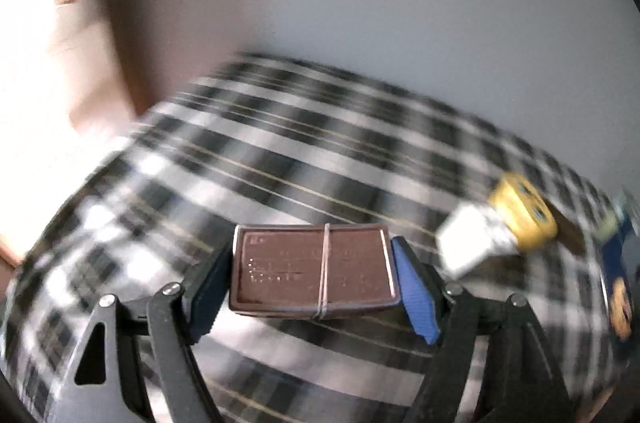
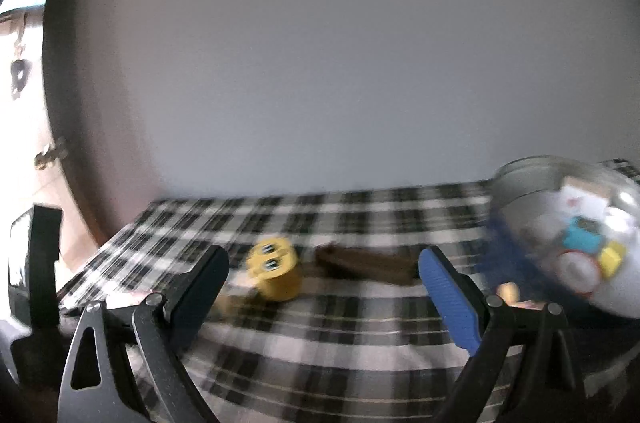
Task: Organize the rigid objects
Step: 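Grasp the string-tied brown bar with the left tool while the right tool grasps the white Lego brick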
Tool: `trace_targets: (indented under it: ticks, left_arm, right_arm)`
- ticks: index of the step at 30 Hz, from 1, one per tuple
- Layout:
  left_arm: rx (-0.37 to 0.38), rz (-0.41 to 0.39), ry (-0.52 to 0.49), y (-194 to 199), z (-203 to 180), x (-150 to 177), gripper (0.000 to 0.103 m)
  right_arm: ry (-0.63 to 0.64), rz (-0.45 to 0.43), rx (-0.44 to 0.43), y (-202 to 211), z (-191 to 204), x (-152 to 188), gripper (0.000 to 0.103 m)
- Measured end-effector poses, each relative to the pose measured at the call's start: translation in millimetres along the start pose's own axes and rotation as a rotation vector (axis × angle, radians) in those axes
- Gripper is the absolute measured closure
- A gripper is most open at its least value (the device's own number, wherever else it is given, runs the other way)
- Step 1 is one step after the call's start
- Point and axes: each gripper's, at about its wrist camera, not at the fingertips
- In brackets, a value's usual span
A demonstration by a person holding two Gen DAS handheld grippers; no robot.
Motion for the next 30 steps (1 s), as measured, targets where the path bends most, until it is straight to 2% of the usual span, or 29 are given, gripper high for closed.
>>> trace_targets:
  ticks: [2,5,12,14,17,18,21,26,30]
  left_arm:
    - [-0.071,-0.048,0.053,5,15,-3,0.026]
    - [-0.089,-0.078,0.093,8,25,-5,0.026]
    - [-0.184,-0.115,0.090,12,30,-7,0.026]
    - [-0.180,-0.106,0.098,11,32,-6,0.026]
    - [-0.183,-0.100,0.094,8,32,-6,0.026]
    - [-0.182,-0.098,0.094,8,32,-6,0.026]
    - [-0.174,-0.091,0.097,6,31,-6,0.026]
    - [-0.158,-0.078,0.099,4,29,-5,0.026]
    - [-0.151,-0.078,0.088,4,25,-4,0.026]
  right_arm:
    - [0.015,0.046,-0.029,-10,14,0,0.005]
    - [0.035,0.116,-0.074,-29,38,0,0.005]
    - [0.063,0.300,-0.097,-75,83,5,0.006]
    - [0.054,0.345,-0.104,-86,88,8,0.013]
    - [0.067,0.437,-0.087,-105,96,12,0.036]
    - [0.079,0.444,-0.072,-107,98,13,0.041]
    - [0.090,0.443,-0.073,-106,99,14,0.067]
    - [0.061,0.421,-0.110,-96,90,16,0.069]
    - [0.095,0.303,-0.121,-67,89,13,0.069]
Point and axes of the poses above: each gripper's, at about its wrist camera, not at the fingertips, and y roughly against the way its jaws point, z to its left, x to its underside, and after that the axes turned 5 degrees about z, right-handed
